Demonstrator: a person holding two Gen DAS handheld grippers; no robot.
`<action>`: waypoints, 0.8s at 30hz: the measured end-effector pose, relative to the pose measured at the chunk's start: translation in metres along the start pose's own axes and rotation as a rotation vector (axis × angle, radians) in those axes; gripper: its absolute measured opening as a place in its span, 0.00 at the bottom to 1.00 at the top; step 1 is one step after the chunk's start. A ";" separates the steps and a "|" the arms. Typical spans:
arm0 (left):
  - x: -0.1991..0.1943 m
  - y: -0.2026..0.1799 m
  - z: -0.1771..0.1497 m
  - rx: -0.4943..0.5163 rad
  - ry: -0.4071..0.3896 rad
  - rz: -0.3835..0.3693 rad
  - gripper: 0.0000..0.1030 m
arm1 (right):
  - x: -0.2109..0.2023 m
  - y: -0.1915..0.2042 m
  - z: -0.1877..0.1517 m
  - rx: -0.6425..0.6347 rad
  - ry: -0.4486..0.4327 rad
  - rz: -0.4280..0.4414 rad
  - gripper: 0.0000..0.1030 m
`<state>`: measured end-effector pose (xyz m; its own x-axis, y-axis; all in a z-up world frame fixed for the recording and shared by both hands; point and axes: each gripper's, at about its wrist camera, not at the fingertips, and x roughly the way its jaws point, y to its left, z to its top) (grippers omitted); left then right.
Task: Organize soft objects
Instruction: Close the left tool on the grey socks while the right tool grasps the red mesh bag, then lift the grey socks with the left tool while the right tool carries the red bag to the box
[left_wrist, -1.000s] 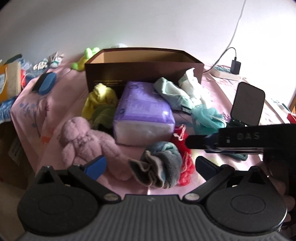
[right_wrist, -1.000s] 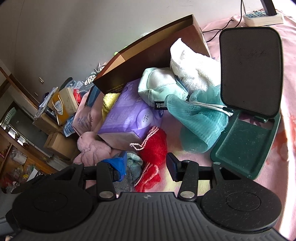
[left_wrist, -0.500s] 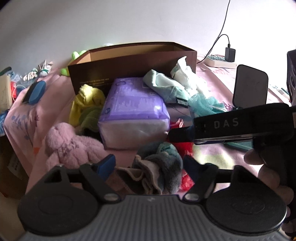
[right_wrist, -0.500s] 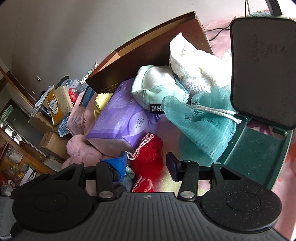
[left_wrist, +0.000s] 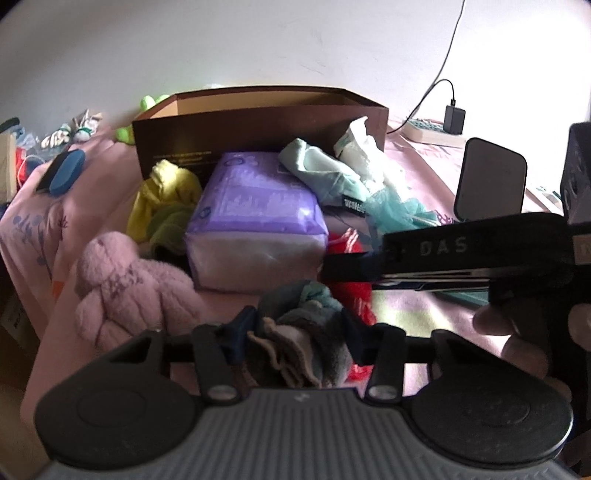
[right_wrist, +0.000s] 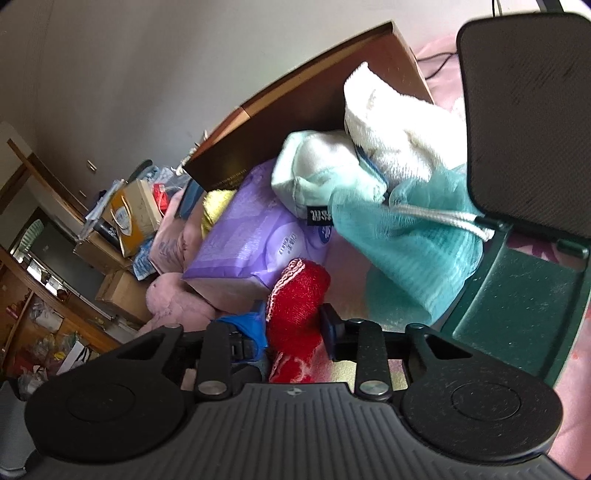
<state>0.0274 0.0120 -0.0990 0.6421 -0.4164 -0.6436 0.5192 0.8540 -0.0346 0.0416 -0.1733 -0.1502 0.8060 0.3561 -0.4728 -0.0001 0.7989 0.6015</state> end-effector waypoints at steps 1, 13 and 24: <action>-0.001 0.001 0.000 -0.009 0.004 -0.008 0.47 | 0.000 0.001 0.000 -0.006 0.003 -0.001 0.11; -0.028 0.004 0.003 -0.063 -0.029 -0.025 0.46 | -0.033 0.016 0.003 -0.112 -0.096 -0.017 0.10; -0.056 0.015 0.041 -0.082 -0.107 -0.031 0.46 | -0.054 0.036 0.030 -0.168 -0.131 0.017 0.10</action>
<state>0.0227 0.0354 -0.0320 0.6853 -0.4698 -0.5565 0.4945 0.8611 -0.1180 0.0163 -0.1780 -0.0832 0.8753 0.3127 -0.3688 -0.1041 0.8667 0.4879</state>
